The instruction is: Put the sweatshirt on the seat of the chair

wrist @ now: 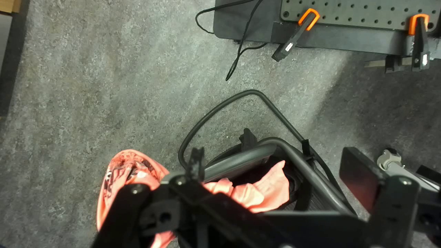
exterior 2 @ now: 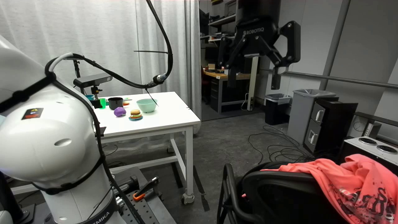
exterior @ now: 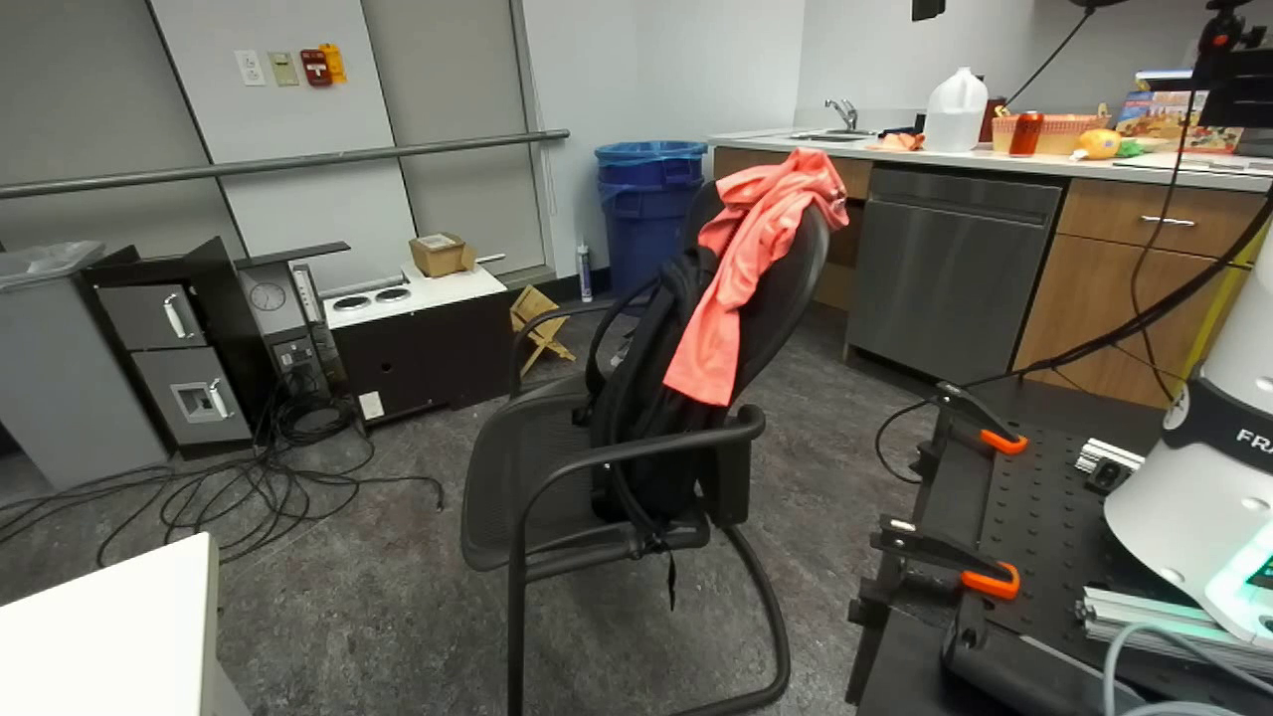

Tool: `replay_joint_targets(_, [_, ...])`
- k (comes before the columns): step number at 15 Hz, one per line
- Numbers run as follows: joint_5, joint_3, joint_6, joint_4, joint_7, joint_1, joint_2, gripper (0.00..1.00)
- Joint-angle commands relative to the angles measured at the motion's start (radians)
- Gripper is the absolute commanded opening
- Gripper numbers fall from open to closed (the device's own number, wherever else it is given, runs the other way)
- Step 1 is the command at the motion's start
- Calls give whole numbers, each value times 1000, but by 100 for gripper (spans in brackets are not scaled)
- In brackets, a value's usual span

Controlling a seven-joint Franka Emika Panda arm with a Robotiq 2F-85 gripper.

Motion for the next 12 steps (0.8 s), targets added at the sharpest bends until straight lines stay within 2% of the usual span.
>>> replay_joint_targets(1, [-4, -7, -4, 3, 4, 10, 0, 100])
replay_joint_targets(12, [-2, -7, 12, -1, 15, 9, -2, 100])
